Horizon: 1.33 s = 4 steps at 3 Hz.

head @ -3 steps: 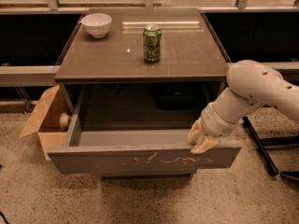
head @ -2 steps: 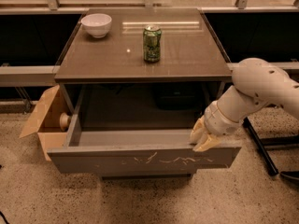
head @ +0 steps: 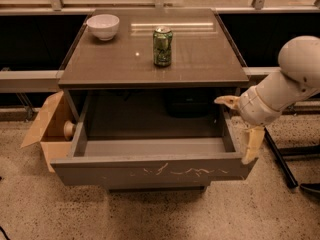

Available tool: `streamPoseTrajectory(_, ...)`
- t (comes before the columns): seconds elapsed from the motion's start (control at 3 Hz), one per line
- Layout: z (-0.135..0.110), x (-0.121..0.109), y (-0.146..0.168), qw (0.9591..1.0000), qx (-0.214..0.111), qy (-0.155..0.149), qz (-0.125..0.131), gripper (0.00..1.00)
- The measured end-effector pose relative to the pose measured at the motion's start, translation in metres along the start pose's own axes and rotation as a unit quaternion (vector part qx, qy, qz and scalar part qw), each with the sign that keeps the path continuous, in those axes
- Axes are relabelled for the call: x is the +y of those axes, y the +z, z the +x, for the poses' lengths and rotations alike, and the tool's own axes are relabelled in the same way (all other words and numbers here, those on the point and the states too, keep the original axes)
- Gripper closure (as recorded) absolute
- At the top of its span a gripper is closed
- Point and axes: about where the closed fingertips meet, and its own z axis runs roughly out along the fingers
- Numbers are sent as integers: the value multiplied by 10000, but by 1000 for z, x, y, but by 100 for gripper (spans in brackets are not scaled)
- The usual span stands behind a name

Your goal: Open top drawer

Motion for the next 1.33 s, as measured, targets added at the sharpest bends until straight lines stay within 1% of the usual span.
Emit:
streamPoseTrajectory(0.33, 6, -15, -25, 9997, 129, -100, 162, 0)
streamPoseTrajectory(0.67, 7, -26, -44, 9991, 263, -183, 264, 0)
streamPoseTrajectory(1.0, 3, -45, -78, 9964, 640, -434, 334, 0)
streamPoseTrajectory(1.33, 1, -61, -101, 9934, 868, -682, 308, 0)
